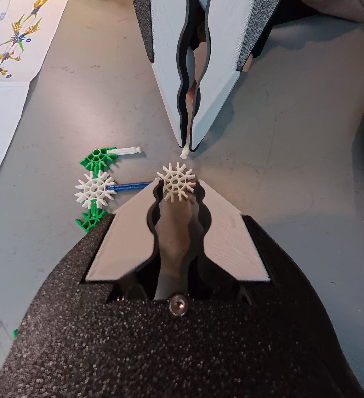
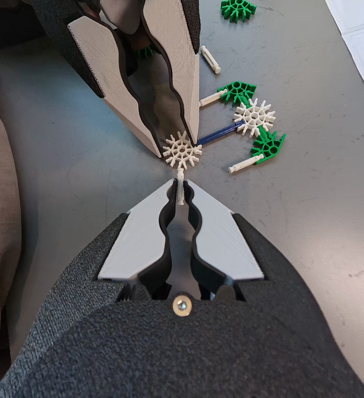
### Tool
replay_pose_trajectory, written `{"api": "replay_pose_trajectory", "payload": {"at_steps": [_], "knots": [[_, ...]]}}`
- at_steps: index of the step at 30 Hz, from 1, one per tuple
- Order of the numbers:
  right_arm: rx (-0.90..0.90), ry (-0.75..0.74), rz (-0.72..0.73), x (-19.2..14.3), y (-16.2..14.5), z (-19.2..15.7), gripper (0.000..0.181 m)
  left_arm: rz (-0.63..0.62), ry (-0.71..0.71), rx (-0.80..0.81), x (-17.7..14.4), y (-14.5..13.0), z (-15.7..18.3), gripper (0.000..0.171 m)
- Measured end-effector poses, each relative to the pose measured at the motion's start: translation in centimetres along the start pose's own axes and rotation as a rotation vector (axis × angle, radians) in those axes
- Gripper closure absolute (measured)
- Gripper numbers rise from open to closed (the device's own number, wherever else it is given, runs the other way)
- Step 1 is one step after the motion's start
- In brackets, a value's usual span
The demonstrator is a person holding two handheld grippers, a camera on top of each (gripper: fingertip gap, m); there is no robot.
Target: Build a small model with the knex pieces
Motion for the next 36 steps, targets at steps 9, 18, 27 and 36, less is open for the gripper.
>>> {"api": "replay_pose_trajectory", "payload": {"at_steps": [9, 18, 27, 36], "knots": [[0.030, 0.005, -0.003, 0.3, 0.3, -0.3, 0.177, -0.002, 0.010, 0.009, 0.0, 0.0, 0.1, 0.143], [0.144, -0.033, 0.012, 0.8, 0.8, -0.4, 0.177, 0.000, 0.016, -0.006, 0.1, 0.1, 0.1, 0.143], [0.153, -0.130, -0.032, 1.8, 1.3, -1.4, 0.170, -0.003, 0.028, 0.009, 0.1, 0.1, 0.3, 0.143], [0.086, -0.174, 0.014, 0.8, 1.9, -2.0, 0.181, -0.004, 0.034, 0.018, 0.1, 0.1, 0.3, 0.143]]}}
Point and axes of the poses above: each gripper's, where its closed fingertips meet, x out along the fingers, y out of its top, z = x × y across the jaws, the point moved 10 cm from there along -x, back along the fingers, and after that the axes turned 15 degrees about y, right-handed, at the moved point
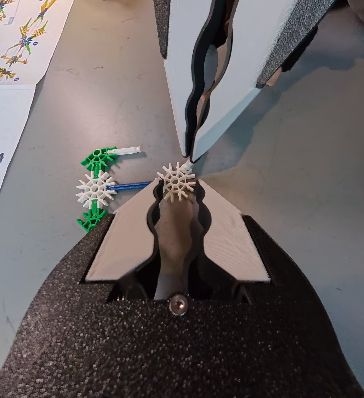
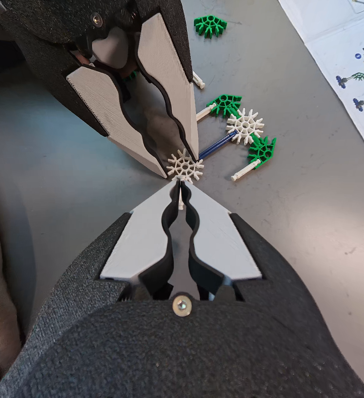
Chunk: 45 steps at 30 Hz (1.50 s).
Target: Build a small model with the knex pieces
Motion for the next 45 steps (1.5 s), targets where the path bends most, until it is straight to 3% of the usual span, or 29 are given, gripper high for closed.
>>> {"api": "replay_pose_trajectory", "payload": {"at_steps": [17, 36, 42, 45], "knots": [[-0.002, 0.005, -0.211, 1.6, 1.7, 0.3, 0.181, 0.001, 0.006, -0.021, 0.0, -0.1, -0.1, 0.143], [-0.070, 0.095, -0.401, 2.5, 3.3, 0.9, 0.181, -0.018, -0.058, -0.155, -0.3, -0.4, -0.8, 0.147], [-0.074, 0.088, -0.378, 2.4, 3.2, 0.8, 0.181, -0.004, -0.060, -0.143, -0.3, -0.5, -0.9, 0.147], [-0.062, 0.091, -0.274, 1.6, 2.4, 1.1, 0.181, 0.005, -0.059, -0.142, -0.3, -0.6, -1.0, 0.149]]}}
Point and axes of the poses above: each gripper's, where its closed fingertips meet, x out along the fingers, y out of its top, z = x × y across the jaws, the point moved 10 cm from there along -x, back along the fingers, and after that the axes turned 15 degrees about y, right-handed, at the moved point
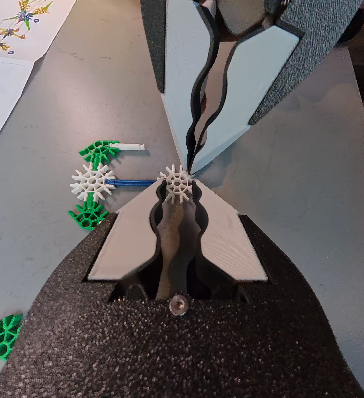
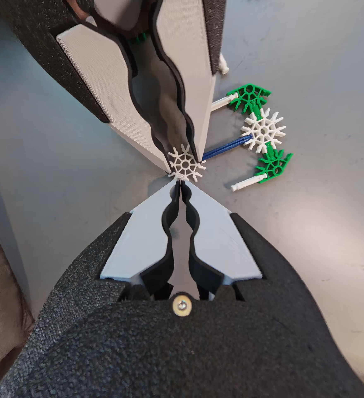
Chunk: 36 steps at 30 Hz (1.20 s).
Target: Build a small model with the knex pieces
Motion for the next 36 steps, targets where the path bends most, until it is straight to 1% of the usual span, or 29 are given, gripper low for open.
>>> {"api": "replay_pose_trajectory", "payload": {"at_steps": [3, 5, 8, 11, 13, 15, 16, 19, 21, 22, 24, 25, 26, 27, 29, 30, 34, 36], "knots": [[0.039, 0.050, 0.261, -2.8, -0.5, 0.3, 0.169, 0.007, 0.022, 0.045, 0.0, 0.0, 0.1, 0.152], [0.011, 0.008, 0.359, -4.5, -1.1, 0.9, 0.166, 0.007, 0.023, 0.062, 0.0, 0.0, 0.1, 0.152], [-0.088, -0.064, 0.407, -5.3, -2.0, 2.2, 0.158, 0.016, 0.042, 0.113, -0.4, 0.2, -0.1, 0.150], [-0.178, -0.099, 0.415, -5.1, -2.7, 3.6, 0.155, 0.085, 0.039, 0.071, -2.2, 0.9, -1.3, 0.145], [-0.218, -0.108, 0.440, -5.1, -2.7, 4.5, 0.154, 0.110, 0.119, 0.060, -4.1, 0.8, -3.1, 0.144], [-0.260, -0.133, 0.498, -5.1, -2.6, 5.7, 0.155, 0.079, 0.204, 0.031, -5.7, 0.1, -5.1, 0.144], [-0.272, -0.157, 0.534, -5.0, -2.6, 6.3, 0.155, 0.052, 0.219, 0.004, -6.3, -0.4, -5.7, 0.144], [-0.248, -0.193, 0.651, -4.5, -3.0, 7.8, 0.156, -0.022, 0.265, -0.053, -6.8, -2.1, -6.5, 0.144], [-0.292, -0.244, 0.671, -5.0, -3.1, 7.6, 0.157, -0.067, 0.271, -0.049, -6.1, -2.7, -6.2, 0.144], [-0.317, -0.280, 0.686, -5.2, -3.3, 7.4, 0.161, -0.089, 0.260, -0.042, -5.6, -2.9, -6.0, 0.144], [-0.316, -0.284, 0.670, -5.1, -3.8, 7.3, 0.162, -0.141, 0.240, -0.036, -4.4, -3.0, -5.6, 0.145], [-0.315, -0.280, 0.661, -5.0, -4.0, 7.1, 0.162, -0.172, 0.233, -0.039, -4.0, -3.1, -5.6, 0.151], [-0.326, -0.290, 0.655, -5.0, -4.1, 6.9, 0.162, -0.193, 0.214, -0.054, -3.8, -3.1, -5.5, 0.162], [-0.338, -0.294, 0.648, -5.0, -4.1, 6.6, 0.162, -0.215, 0.206, -0.080, -3.8, -2.9, -5.3, 0.167], [-0.347, -0.295, 0.623, -4.7, -4.1, 6.3, 0.162, -0.256, 0.253, -0.100, -3.8, -2.5, -5.0, 0.168], [-0.354, -0.294, 0.612, -4.6, -4.1, 6.2, 0.163, -0.253, 0.277, -0.116, -3.9, -2.2, -4.6, 0.168], [-0.370, -0.290, 0.551, -3.9, -3.9, 5.8, 0.167, -0.103, 0.243, -0.314, -5.1, -0.2, -1.6, 0.168], [-0.383, -0.283, 0.523, -3.5, -3.8, 5.5, 0.168, -0.092, 0.263, -0.383, -4.9, -0.1, 0.3, 0.168]]}}
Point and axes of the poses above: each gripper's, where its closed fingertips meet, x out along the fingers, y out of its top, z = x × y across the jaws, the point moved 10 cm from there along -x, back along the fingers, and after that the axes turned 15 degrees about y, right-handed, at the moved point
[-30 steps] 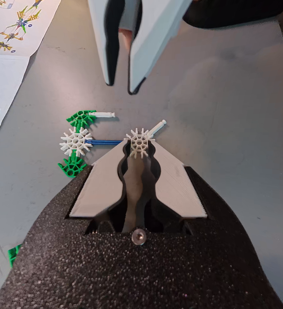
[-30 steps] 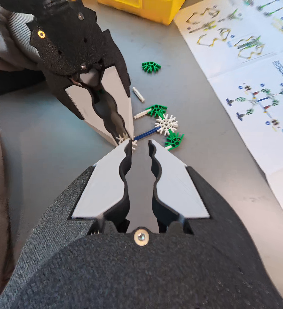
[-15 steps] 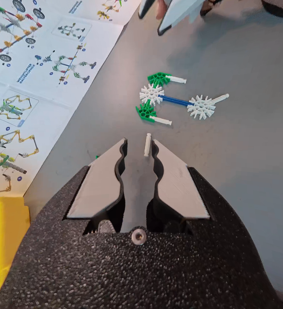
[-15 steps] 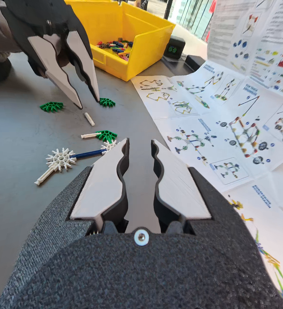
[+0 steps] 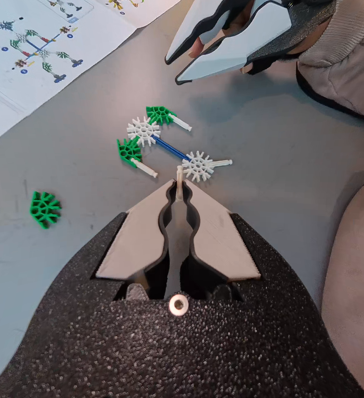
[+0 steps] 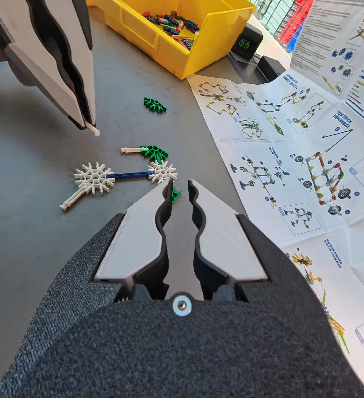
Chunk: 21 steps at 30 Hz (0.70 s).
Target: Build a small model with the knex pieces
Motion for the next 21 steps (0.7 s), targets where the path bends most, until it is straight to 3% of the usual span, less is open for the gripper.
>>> {"api": "replay_pose_trajectory", "payload": {"at_steps": [7, 21], "knots": [[-0.066, 0.010, -0.051, 0.5, 0.1, -0.9, 0.169, -0.054, 0.056, -0.150, 0.9, -1.5, 3.7, 0.168], [-0.091, 0.013, -0.055, 0.2, 0.3, -1.3, 0.170, -0.099, 0.092, -0.171, 2.2, -1.3, 3.5, 0.168]]}}
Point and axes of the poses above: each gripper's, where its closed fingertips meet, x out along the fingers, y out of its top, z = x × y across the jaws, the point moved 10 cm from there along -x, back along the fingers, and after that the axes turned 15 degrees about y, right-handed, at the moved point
